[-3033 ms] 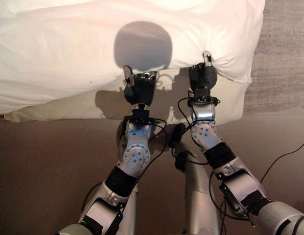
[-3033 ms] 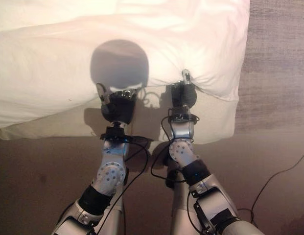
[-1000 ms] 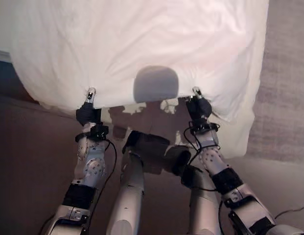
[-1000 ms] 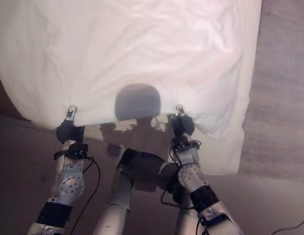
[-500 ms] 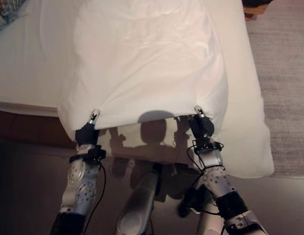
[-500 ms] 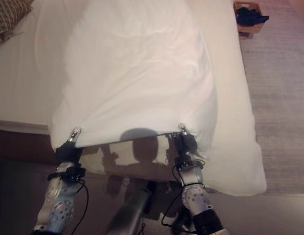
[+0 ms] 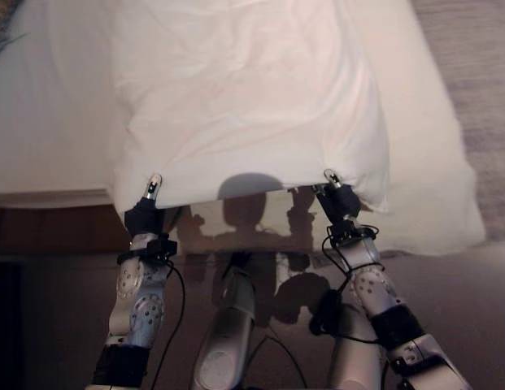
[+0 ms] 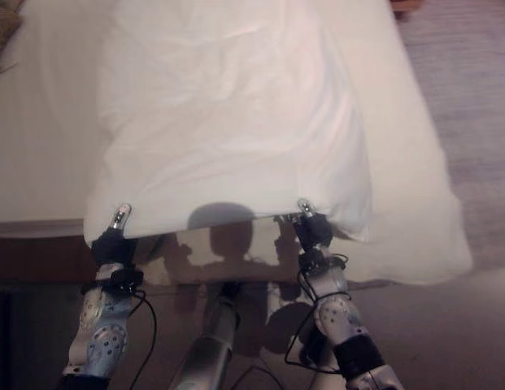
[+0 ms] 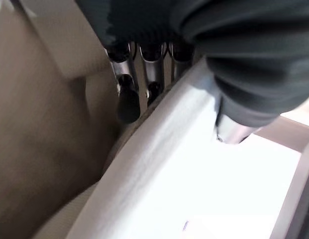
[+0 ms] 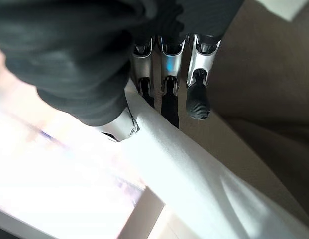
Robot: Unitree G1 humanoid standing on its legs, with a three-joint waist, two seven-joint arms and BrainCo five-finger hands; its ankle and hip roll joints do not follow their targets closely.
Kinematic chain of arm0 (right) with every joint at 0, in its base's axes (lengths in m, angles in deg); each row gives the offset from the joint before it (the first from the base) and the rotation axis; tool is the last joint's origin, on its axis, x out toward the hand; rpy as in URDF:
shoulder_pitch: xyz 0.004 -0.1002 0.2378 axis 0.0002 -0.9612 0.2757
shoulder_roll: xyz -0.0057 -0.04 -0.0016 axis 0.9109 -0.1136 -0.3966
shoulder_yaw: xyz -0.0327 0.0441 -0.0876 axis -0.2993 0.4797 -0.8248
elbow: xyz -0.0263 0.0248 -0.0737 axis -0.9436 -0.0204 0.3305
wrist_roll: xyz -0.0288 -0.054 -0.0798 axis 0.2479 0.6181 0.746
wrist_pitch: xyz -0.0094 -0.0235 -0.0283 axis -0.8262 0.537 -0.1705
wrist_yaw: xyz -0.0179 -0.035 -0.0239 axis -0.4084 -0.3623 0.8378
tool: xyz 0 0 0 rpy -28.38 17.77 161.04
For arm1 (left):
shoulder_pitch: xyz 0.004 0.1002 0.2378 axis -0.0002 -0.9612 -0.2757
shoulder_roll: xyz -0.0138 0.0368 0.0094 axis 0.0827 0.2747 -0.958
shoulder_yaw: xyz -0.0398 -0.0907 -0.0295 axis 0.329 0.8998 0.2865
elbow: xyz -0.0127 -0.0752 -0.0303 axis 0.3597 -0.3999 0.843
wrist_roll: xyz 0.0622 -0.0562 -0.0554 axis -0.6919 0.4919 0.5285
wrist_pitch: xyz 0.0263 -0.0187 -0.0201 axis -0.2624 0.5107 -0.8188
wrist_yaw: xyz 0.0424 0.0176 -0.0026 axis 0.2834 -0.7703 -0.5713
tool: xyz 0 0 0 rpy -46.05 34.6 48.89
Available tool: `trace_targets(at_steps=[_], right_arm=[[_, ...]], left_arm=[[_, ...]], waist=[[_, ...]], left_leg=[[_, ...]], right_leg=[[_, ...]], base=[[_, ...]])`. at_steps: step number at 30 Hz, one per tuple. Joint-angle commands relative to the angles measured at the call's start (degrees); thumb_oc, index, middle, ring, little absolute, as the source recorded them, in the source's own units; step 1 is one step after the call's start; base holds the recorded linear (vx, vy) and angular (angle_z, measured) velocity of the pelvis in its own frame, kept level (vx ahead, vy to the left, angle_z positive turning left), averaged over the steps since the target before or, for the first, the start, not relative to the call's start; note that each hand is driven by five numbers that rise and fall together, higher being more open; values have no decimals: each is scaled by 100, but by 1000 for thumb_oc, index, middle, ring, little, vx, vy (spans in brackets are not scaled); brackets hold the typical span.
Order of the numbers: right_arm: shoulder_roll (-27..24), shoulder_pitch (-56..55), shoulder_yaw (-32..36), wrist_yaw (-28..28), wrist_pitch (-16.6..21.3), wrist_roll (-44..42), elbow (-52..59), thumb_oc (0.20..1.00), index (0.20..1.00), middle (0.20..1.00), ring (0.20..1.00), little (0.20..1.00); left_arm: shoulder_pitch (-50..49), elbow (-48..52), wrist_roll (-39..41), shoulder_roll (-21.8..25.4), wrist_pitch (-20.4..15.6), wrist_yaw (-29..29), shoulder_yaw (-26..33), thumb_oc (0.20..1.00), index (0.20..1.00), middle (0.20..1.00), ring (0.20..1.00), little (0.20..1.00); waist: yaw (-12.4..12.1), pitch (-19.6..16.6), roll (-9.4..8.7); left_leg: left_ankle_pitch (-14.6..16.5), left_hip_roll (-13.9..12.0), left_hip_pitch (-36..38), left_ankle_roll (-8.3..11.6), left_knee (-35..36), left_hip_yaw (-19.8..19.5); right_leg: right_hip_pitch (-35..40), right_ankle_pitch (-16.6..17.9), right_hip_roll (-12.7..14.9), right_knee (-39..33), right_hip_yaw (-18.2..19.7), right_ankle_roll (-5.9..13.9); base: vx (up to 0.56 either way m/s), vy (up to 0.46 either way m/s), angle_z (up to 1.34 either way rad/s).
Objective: Make the bed
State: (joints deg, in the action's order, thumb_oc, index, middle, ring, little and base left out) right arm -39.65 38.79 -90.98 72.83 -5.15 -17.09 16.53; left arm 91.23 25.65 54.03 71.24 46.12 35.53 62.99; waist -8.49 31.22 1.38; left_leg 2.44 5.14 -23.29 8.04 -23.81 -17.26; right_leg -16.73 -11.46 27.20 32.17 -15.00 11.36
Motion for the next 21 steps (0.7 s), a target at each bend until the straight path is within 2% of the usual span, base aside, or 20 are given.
trace_targets(at_steps=[1, 2, 3, 4, 5, 6, 8, 9, 10, 11, 12, 13, 14, 15, 16, 17, 18, 19, 20, 21], right_arm=[[-374, -347, 1790, -418, 947, -133, -66, 200, 200, 200, 200, 200], [-201, -629, 1902, -309, 923, -131, 30, 200, 200, 200, 200, 200], [-194, -639, 1899, -307, 923, -130, 36, 200, 200, 200, 200, 200], [-101, -658, 1885, -235, 883, -142, 47, 200, 200, 200, 200, 200], [-96, -529, 1686, -134, 820, -93, -87, 200, 200, 200, 200, 200], [-98, -516, 1672, -121, 827, -100, -107, 200, 200, 200, 200, 200], [-47, -428, 1439, 10, 766, -143, -234, 200, 200, 200, 200, 200], [12, -524, 1324, -32, 975, -7, -273, 200, 200, 200, 200, 200], [-75, -558, 1367, -48, 839, 22, -199, 200, 200, 200, 200, 200], [-116, -731, 1382, 96, 752, -150, -236, 200, 200, 200, 200, 200], [-210, -552, 1267, 151, 779, -121, -218, 200, 200, 200, 200, 200], [-223, -541, 1263, 140, 781, -114, -222, 200, 200, 200, 200, 200], [-271, -465, 1326, 95, 782, -164, -303, 200, 200, 200, 200, 200], [-273, -460, 1327, 100, 784, -167, -310, 200, 200, 200, 200, 200], [-295, -428, 1375, 70, 780, -165, -377, 200, 200, 200, 200, 200], [-319, -458, 1476, -13, 794, -171, -452, 200, 200, 200, 200, 200], [-319, -470, 1476, -11, 794, -173, -455, 200, 200, 200, 200, 200], [-348, -505, 1539, -35, 807, -153, -521, 200, 200, 200, 200, 200], [-359, -572, 1569, -74, 837, -146, -545, 200, 200, 200, 200, 200], [-363, -614, 1576, -92, 809, -123, -567, 200, 200, 200, 200, 200]], left_arm=[[-809, 515, -4, 685, -882, -317, 1875, 200, 200, 200, 200, 200], [-958, 503, -17, 688, -804, -309, 2014, 200, 200, 200, 200, 200], [-966, 508, -18, 692, -802, -312, 2014, 200, 200, 200, 200, 200], [-1036, 498, -102, 713, -773, -337, 2071, 200, 200, 200, 200, 200], [-1137, 564, -230, 721, -806, -371, 2198, 200, 200, 200, 200, 200], [-1150, 578, -238, 713, -800, -378, 2213, 200, 200, 200, 200, 200], [-1256, 625, -395, 621, -795, -433, 2317, 200, 200, 200, 200, 200], [-1286, 679, -682, 598, -873, -674, 2420, 200, 200, 200, 200, 200], [-1203, 693, -518, 568, -937, -565, 2389, 200, 200, 200, 200, 200], [-1341, 719, -442, 440, -877, -440, 2337, 200, 200, 200, 200, 200], [-1414, 701, -334, 243, -874, -388, 2314, 200, 200, 200, 200, 200], [-1413, 706, -335, 226, -873, -385, 2315, 200, 200, 200, 200, 200], [-1414, 662, -276, 231, -914, -395, 2378, 200, 200, 200, 200, 200], [-1409, 655, -273, 233, -918, -393, 2377, 200, 200, 200, 200, 200], [-1439, 629, -223, 233, -916, -392, 2403, 200, 200, 200, 200, 200], [-1502, 575, -226, 248, -899, -397, 2409, 200, 200, 200, 200, 200], [-1514, 577, -228, 249, -900, -401, 2402, 200, 200, 200, 200, 200], [-1529, 541, -281, 291, -891, -422, 2408, 200, 200, 200, 200, 200], [-1484, 407, -266, 342, -870, -453, 2354, 200, 200, 200, 200, 200], [-1475, 381, -266, 363, -842, -432, 2303, 200, 200, 200, 200, 200]], waist=[[-182, -558, 16], [-209, -602, 0], [-196, -600, 0], [-195, -582, -12], [-308, -595, -27], [-338, -583, -34], [-537, -553, -80], [-582, -523, -201], [-572, -496, -168], [-573, -446, -177], [-789, -351, -33], [-807, -312, 11], [-873, -338, 45], [-859, -331, 55], [-831, -406, 57], [-817, -575, 91], [-811, -591, 79], [-824, -624, 59], [-799, -629, 57], [-787, -670, 52]], left_leg=[[123, -28, 55, -244, 287, -423], [203, 91, 96, -355, 8, -439], [220, 98, 95, -352, -16, -452], [195, 89, 127, -415, -58, -366], [217, 6, 277, -572, 11, 17], [255, -23, 291, -564, -5, 54], [341, 29, 585, -723, 159, 421], [481, 17, 663, -745, 15, 581], [560, 37, 635, -700, -248, 494], [533, -4, 471, -544, -707, 630], [308, 42, 346, -351, -1025, 412], [374, 11, 372, -347, -1092, 425], [387, -98, 362, -357, -977, 213], [385, -102, 376, -352, -968, 193], [268, -370, 374, -309, -639, 104], [-149, -760, 390, -251, 276, -116], [-209, -784, 460, -232, 425, -124], [-370, -900, 512, -180, 913, -376], [-549, -992, 603, -85, 1311, -666], [-560, -954, 690, -53, 1389, -816]], right_leg=[[487, 1252, 318, -1554, 395, 3], [576, 1035, 226, -1189, 262, -28], [581, 1007, 231, -1156, 251, -30], [532, 865, 52, -767, 108, -69], [376, 685, -267, -277, -396, -141], [345, 647, -283, -229, -346, -156], [-107, 459, -853, 208, -726, -258], [-146, 336, -1050, 96, -625, -472], [-209, 341, -963, 72, -280, -477], [-37, 158, -1296, -73, -186, -668], [56, 17, -1242, -146, -254, -726], [89, -10, -1275, -121, -238, -727], [238, -72, -1269, -237, -216, -735], [267, -67, -1278, -259, -240, -739], [298, -73, -1242, -318, -296, -656], [330, -26, -1196, -380, -352, -553], [351, -33, -1203, -406, -369, -564], [412, -25, -1179, -436, -343, -535], [469, 24, -1027, -392, -366, -479], [494, 78, -951, -394, -340, -446]], base=[[160, 234, 17], [158, 227, -9], [110, 195, -12], [-28, 314, 9], [-27, 305, 2], [-32, 348, -80], [43, 195, -164], [47, 65, -152], [12, -90, -117], [-48, 30, -36], [-20, 9, 49], [7, 97, 51], [5, 23, -29], [11, 84, -90], [54, 224, -43], [66, 205, 64], [92, 221, 77], [67, 244, 51], [45, 399, 23], [10, 322, 35]])
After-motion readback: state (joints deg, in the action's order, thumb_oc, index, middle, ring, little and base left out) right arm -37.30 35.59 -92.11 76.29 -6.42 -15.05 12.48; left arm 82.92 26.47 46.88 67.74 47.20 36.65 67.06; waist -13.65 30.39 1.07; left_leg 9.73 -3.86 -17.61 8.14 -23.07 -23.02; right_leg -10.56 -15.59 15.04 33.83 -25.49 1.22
